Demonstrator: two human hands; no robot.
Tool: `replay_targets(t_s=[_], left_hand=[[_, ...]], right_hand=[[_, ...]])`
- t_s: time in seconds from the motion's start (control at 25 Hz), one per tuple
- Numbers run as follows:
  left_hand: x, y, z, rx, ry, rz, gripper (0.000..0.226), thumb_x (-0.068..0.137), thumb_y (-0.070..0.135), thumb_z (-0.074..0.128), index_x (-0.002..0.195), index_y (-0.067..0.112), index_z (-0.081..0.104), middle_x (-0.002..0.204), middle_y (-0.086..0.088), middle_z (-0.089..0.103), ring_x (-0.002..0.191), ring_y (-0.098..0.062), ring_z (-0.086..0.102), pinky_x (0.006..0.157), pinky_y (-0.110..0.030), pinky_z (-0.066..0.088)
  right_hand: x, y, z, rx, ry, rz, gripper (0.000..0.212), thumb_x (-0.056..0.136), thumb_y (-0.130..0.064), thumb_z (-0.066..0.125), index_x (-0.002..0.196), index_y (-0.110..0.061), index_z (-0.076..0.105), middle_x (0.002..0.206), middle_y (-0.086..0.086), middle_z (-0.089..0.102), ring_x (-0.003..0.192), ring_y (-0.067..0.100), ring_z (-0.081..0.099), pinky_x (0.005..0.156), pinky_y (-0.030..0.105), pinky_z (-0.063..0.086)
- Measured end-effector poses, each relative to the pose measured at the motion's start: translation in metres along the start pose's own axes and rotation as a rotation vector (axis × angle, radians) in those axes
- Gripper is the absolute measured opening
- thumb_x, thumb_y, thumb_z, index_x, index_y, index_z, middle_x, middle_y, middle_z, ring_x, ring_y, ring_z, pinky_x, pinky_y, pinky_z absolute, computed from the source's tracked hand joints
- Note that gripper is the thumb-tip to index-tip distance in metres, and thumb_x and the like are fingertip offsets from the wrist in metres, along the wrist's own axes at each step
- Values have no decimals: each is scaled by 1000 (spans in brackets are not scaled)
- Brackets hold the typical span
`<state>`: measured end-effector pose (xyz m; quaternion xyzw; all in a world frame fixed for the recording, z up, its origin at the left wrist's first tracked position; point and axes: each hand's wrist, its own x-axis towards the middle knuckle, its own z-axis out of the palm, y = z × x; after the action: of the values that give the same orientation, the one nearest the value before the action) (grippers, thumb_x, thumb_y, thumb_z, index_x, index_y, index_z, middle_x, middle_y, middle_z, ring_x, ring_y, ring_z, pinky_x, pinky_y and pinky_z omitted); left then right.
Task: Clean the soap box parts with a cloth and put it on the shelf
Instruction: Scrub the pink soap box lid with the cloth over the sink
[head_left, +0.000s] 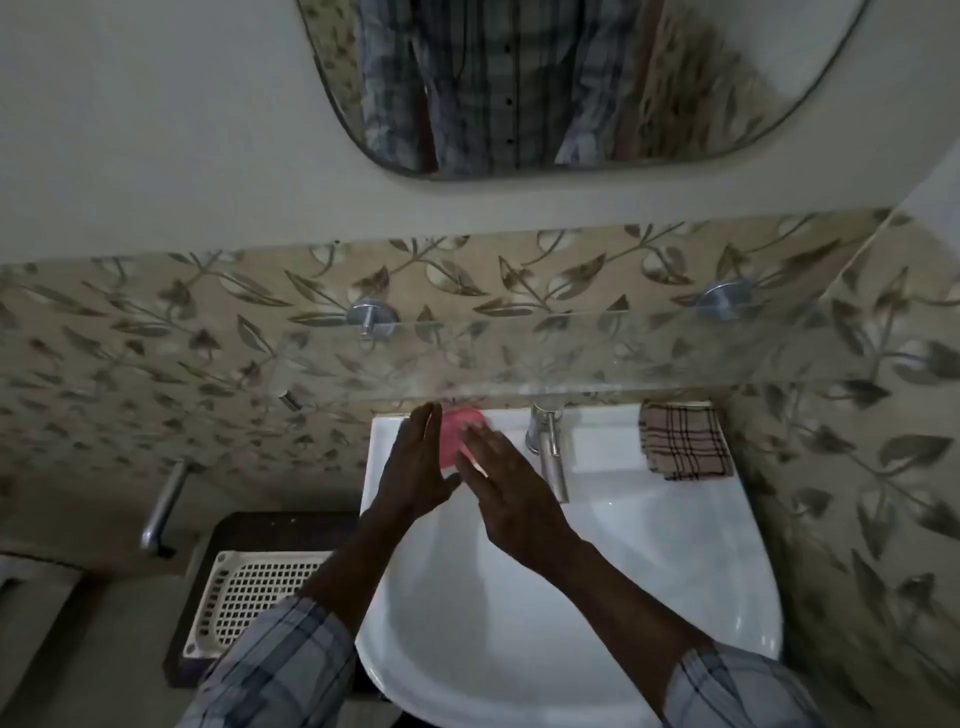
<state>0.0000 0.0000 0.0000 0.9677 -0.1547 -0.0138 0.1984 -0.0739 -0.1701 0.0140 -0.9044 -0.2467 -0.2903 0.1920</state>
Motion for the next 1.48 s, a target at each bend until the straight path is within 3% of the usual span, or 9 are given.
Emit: replay_targets(t_s=[0.24, 0.32, 0.4, 0.56, 0.68, 0.84, 1.08, 1.32, 1.48], left_hand=[[41, -21, 7, 224, -226, 82, 99, 71, 37, 78, 152, 6, 30, 149, -12, 47, 140, -29, 39, 120, -45, 20], [35, -17, -1, 187, -127, 98, 94, 66, 34, 81, 147, 8, 41, 143, -12, 53, 136, -31, 44, 117, -47, 25], [26, -8, -16, 136, 6, 127, 92, 56, 34, 87, 138, 7, 54, 132, -13, 61, 124, -37, 55, 105, -47, 40], [-7, 15, -46, 49, 41, 106, 101, 48, 45, 91, 136, 11, 54, 125, -6, 63, 112, -31, 58, 91, -42, 44], [-26, 16, -65, -518, 4, -122, 91, 55, 31, 97, 135, 29, 53, 107, 10, 67, 92, -10, 61, 81, -26, 51], [-39, 41, -47, -907, 98, -425, 11, 84, 11, 77, 86, 22, 78, 79, 1, 77, 75, -17, 72, 64, -23, 53], [-36, 41, -26, -1025, 134, -570, 9, 86, 11, 73, 81, 13, 79, 79, -3, 78, 76, -21, 72, 58, -23, 54], [-45, 51, -20, -1200, 161, -723, 20, 89, 26, 73, 92, 6, 78, 91, -14, 77, 91, -43, 71, 76, -46, 59], [-53, 41, -20, -1804, -489, -921, 72, 93, 62, 47, 126, 0, 66, 130, -30, 62, 111, -47, 65, 95, -60, 51]], right_hand=[[-26, 18, 33, -292, -657, 67, 20, 88, -11, 61, 105, -7, 71, 145, 18, 51, 143, 35, 34, 121, 39, 24], [-11, 16, 24, 82, -378, 500, 27, 97, -28, 56, 121, -24, 68, 146, -1, 53, 140, 15, 42, 119, 21, 20], [5, 8, 21, 514, -264, 947, 41, 104, -27, 46, 143, -13, 49, 147, 5, 50, 136, 20, 46, 116, 28, 31], [31, 4, 0, 988, 22, 1210, 30, 105, -10, 40, 105, 2, 68, 101, 23, 71, 95, 39, 69, 77, 34, 61], [34, 2, -17, 981, 77, 1247, 26, 100, -1, 47, 89, -1, 71, 83, 18, 73, 75, 32, 73, 60, 29, 61], [33, -15, -18, 817, 39, 1325, 26, 98, -7, 46, 93, -10, 71, 86, 6, 73, 80, 22, 68, 69, 38, 58], [22, -1, -29, 943, -99, 1395, 29, 100, -8, 46, 82, -4, 68, 76, 14, 70, 59, 19, 66, 52, 31, 56], [13, -3, -32, 969, -90, 1237, 25, 101, -11, 50, 96, 0, 71, 80, 15, 69, 62, 17, 69, 57, 38, 62], [3, -1, -26, 853, -48, 1191, 24, 101, -7, 50, 103, -1, 73, 91, 17, 73, 79, 28, 72, 68, 42, 63]])
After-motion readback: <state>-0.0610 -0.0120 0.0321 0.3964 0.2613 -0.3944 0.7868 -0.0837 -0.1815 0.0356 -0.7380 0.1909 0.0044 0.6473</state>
